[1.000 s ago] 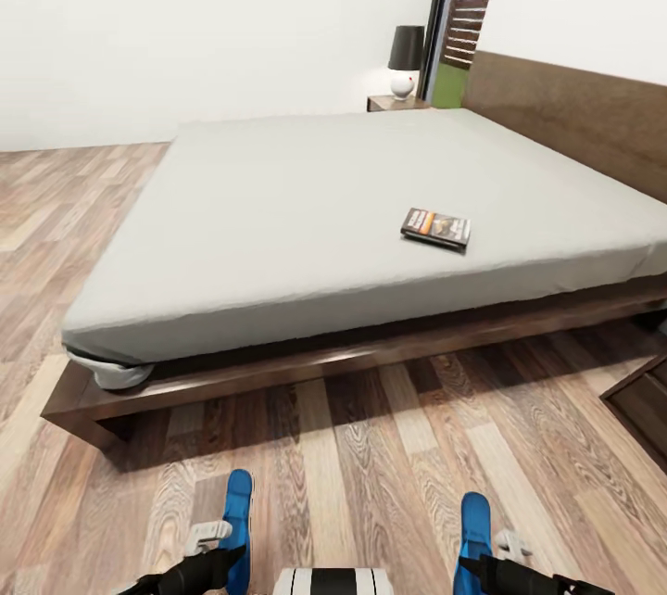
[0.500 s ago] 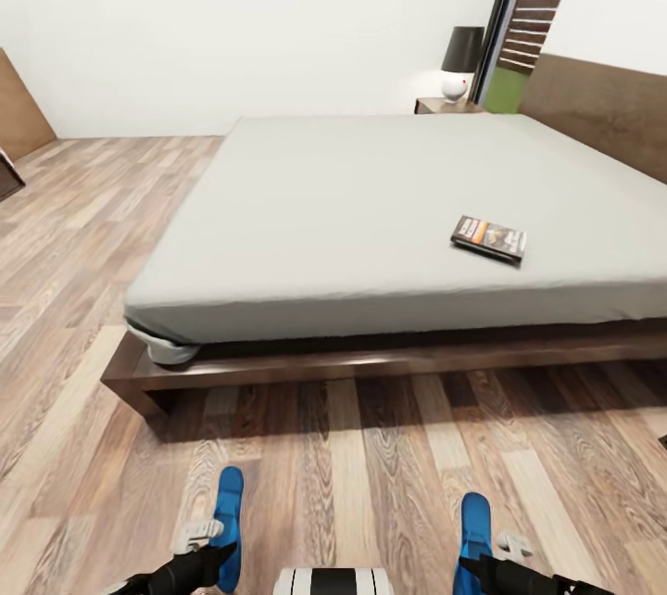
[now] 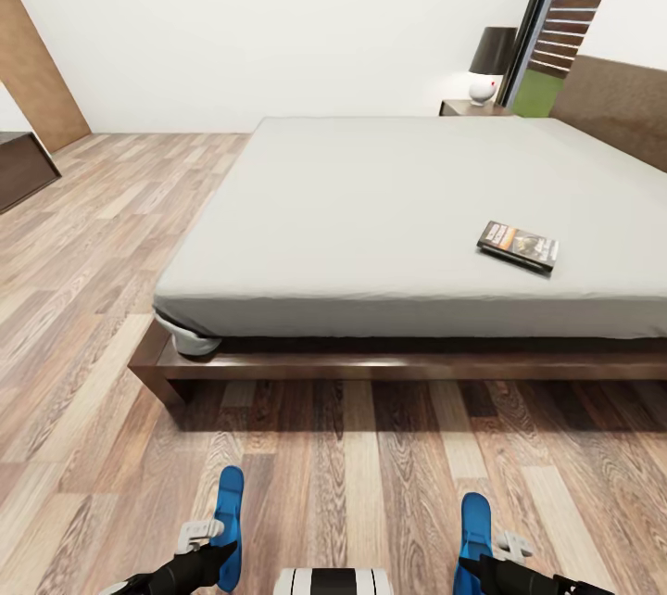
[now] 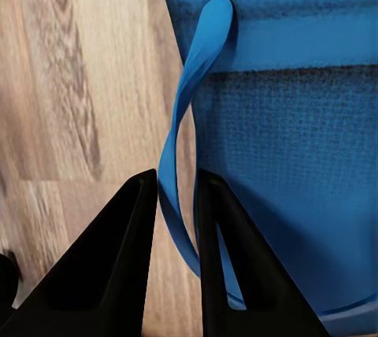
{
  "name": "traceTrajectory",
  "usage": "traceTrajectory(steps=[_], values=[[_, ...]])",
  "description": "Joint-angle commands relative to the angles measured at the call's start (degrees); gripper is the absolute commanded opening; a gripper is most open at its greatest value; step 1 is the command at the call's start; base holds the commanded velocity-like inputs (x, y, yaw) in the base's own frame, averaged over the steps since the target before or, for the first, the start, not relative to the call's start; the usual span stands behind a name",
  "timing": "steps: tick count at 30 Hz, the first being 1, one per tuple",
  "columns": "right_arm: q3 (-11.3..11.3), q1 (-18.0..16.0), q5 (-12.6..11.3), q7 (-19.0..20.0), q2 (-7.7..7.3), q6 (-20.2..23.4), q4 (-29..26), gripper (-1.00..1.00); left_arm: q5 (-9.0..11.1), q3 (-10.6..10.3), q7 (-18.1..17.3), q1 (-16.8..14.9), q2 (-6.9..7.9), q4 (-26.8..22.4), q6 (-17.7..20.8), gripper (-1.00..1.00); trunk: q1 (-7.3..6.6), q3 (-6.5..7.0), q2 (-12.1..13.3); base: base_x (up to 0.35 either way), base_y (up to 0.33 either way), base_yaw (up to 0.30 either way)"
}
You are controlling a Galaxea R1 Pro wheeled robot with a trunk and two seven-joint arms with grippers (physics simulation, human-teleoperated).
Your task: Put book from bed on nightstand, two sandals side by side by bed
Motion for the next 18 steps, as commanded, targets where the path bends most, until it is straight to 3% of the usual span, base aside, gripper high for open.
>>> traceTrajectory(steps=[1,18], values=[[0.3,0.0,-0.7,0.3,-0.01,0.6,0.0,-1.00,0.3,-0.5,-0.1,0.0,0.02,0.1,-0.4,-1.00,-0.01,-0.04,0.0,0.000,0.000,0.002],[0.3,0.0,-0.8,0.3,0.01,0.6,0.0,-1.00,0.3,-0.5,-0.1,0.0,0.01,0.1,-0.4,-1.00,-0.01,-0.04,0.0,0.000,0.000,0.000]])
